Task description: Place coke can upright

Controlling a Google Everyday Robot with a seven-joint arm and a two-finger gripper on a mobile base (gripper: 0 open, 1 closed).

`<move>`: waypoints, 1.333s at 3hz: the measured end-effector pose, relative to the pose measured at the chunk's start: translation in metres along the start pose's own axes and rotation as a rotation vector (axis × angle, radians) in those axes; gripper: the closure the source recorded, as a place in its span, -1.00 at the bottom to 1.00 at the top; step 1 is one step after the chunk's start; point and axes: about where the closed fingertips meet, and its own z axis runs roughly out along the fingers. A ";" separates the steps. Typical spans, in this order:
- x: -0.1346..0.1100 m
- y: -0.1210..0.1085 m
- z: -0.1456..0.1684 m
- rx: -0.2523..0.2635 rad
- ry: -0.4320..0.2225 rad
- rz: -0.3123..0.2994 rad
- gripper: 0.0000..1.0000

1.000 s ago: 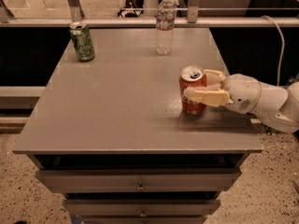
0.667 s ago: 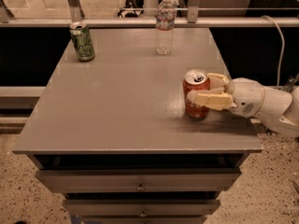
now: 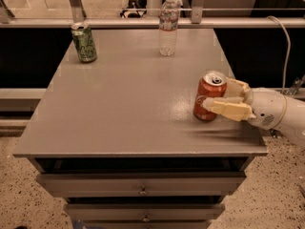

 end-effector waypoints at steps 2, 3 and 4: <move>-0.040 0.007 -0.035 -0.015 0.108 -0.052 -1.00; -0.094 0.011 -0.070 -0.003 0.167 -0.125 -1.00; -0.110 0.010 -0.075 0.006 0.157 -0.156 -1.00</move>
Offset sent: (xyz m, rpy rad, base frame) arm -0.0306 -0.0768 0.0826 -0.2042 -0.0584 0.0351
